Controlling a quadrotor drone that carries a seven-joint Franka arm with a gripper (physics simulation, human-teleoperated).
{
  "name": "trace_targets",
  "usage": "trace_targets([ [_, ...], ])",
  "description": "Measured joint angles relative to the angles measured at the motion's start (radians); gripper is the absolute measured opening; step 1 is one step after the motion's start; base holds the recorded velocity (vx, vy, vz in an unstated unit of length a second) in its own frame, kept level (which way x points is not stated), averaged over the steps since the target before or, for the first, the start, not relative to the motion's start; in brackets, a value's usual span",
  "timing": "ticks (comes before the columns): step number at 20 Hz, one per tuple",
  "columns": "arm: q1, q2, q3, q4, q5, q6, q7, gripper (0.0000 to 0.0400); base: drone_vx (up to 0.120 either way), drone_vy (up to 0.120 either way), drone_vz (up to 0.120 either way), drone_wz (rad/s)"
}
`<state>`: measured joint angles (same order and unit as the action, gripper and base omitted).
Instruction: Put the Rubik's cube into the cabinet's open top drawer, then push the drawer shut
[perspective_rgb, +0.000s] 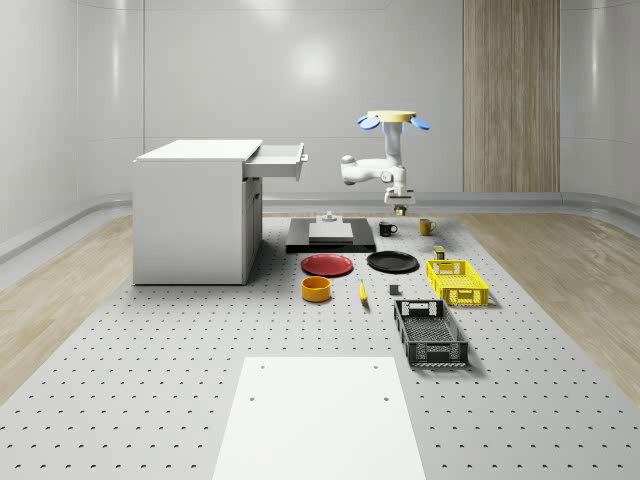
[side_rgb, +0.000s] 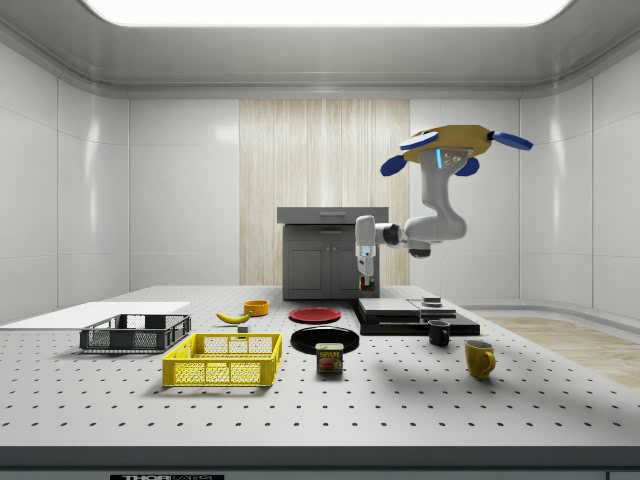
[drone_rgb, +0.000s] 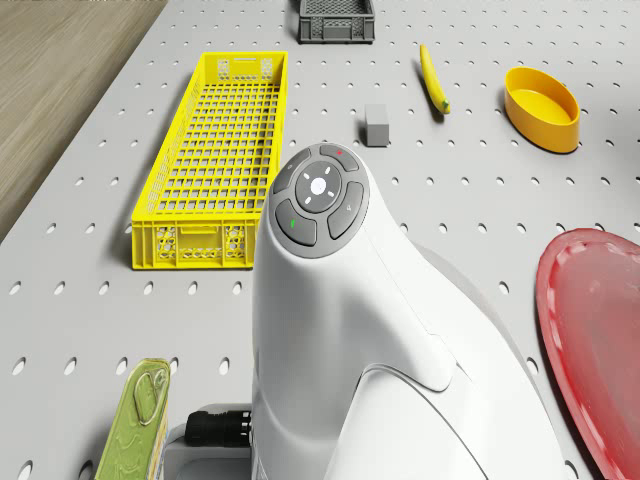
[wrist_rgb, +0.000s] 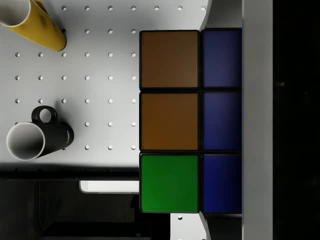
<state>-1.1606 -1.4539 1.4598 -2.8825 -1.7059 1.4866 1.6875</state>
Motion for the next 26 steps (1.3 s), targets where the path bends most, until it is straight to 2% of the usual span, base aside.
trace_targets([
  [26, -0.007, -0.065, 0.009, 0.002, 0.026, 0.06, 0.006, 0.0325, 0.0, -0.12, 0.12, 0.0],
])
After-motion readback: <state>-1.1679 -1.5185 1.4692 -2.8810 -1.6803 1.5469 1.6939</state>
